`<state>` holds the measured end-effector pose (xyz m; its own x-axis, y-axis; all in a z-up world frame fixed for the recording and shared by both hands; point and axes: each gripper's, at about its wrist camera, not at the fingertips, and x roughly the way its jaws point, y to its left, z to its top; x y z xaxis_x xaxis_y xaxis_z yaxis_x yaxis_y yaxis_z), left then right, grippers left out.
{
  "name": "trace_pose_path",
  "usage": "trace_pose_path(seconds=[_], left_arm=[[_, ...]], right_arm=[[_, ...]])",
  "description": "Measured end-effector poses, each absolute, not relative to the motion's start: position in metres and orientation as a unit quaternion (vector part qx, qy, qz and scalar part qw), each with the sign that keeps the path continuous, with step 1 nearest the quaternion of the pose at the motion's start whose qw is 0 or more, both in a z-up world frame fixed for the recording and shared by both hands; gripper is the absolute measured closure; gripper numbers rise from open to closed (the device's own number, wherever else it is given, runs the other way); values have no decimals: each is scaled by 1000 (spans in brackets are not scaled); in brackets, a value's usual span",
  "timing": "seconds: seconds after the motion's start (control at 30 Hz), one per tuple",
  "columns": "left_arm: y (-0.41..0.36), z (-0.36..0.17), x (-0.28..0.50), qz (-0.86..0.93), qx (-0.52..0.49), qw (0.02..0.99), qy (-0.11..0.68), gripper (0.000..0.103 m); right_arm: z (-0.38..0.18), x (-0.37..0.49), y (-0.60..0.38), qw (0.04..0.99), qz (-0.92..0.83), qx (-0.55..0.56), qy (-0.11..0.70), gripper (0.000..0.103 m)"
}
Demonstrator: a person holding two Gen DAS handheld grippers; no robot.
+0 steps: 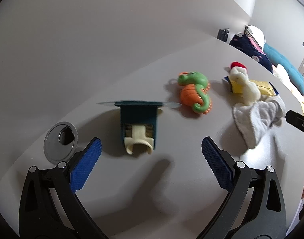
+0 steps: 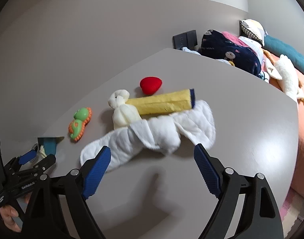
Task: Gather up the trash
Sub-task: 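Grasp the blue teether with the left tool while the right tool grasps the white quilted cloth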
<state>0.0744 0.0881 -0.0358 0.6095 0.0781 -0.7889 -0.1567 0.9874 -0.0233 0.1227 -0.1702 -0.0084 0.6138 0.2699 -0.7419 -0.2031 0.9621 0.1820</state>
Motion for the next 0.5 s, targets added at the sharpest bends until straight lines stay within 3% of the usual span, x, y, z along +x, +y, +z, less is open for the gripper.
trace_pose_path(seconds=[0.13, 0.43, 0.47, 0.5], left_arm=[[95, -40, 80, 71, -45, 895, 438, 9], [102, -47, 92, 67, -56, 891, 445, 31], [102, -47, 93, 67, -57, 891, 445, 32], [102, -47, 93, 66, -59, 891, 445, 35]], right_arm=[[-13, 136, -161, 898, 122, 36, 421, 16], [-32, 153, -152, 895, 111, 21, 431, 16], [-33, 153, -153, 895, 112, 26, 432, 20], [-35, 154, -154, 892, 118, 31, 435, 31]])
